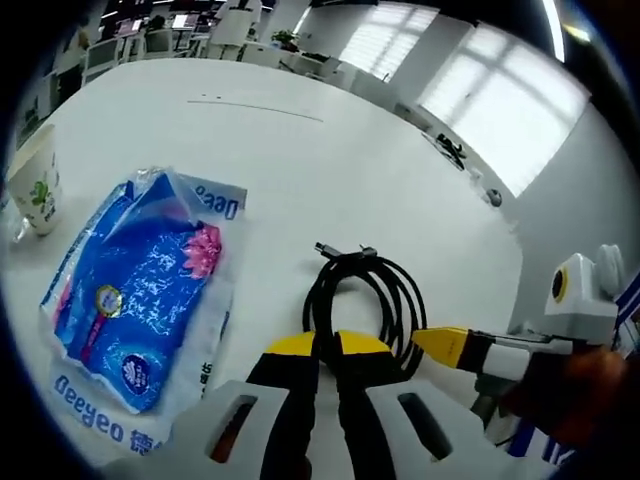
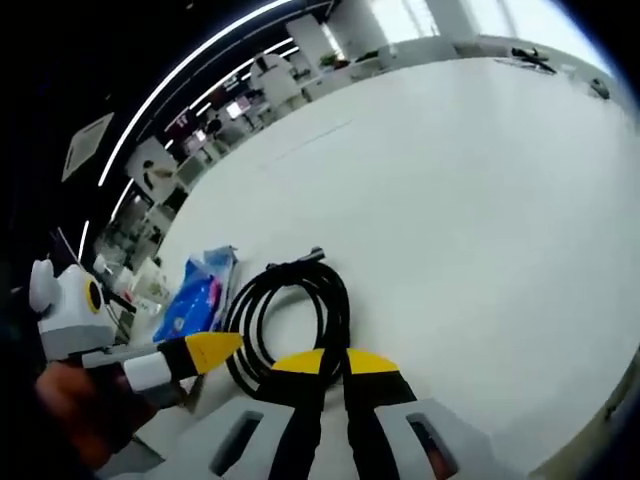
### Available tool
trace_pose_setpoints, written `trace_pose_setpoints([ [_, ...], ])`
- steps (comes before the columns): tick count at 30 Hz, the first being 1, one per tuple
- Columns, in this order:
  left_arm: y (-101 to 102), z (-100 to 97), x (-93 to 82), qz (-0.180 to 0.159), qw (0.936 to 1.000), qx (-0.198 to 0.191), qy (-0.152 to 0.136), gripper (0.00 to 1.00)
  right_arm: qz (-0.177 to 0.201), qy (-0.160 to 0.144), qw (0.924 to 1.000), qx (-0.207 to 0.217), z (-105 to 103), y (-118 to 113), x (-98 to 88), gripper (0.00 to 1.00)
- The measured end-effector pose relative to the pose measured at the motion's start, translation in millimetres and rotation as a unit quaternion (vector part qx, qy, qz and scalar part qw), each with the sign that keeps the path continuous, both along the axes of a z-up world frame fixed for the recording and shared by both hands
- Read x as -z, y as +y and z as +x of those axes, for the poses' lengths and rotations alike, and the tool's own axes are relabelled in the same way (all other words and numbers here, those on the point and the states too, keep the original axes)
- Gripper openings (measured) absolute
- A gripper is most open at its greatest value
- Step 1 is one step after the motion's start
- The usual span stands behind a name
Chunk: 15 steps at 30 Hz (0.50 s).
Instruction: Arrange the tabletop items into an orderly group along one side of the table until the central work area is clear of visible clutter.
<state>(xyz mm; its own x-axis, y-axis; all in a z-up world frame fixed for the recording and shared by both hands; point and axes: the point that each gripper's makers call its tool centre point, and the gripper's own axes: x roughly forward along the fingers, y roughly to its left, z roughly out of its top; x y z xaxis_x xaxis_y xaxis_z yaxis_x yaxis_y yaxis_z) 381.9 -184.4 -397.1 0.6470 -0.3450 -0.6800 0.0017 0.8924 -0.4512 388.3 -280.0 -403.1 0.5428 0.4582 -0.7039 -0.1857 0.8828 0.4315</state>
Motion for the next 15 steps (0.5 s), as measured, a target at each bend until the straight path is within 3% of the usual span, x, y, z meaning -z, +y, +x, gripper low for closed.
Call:
trace_pose_setpoints([
  [15,5.8,8.8,9.4,-0.009,0.9989,-0.042,0.018,0.03,0.017,-0.006,0.9998,-0.002,15.5,6.9,-1.1,0.03],
])
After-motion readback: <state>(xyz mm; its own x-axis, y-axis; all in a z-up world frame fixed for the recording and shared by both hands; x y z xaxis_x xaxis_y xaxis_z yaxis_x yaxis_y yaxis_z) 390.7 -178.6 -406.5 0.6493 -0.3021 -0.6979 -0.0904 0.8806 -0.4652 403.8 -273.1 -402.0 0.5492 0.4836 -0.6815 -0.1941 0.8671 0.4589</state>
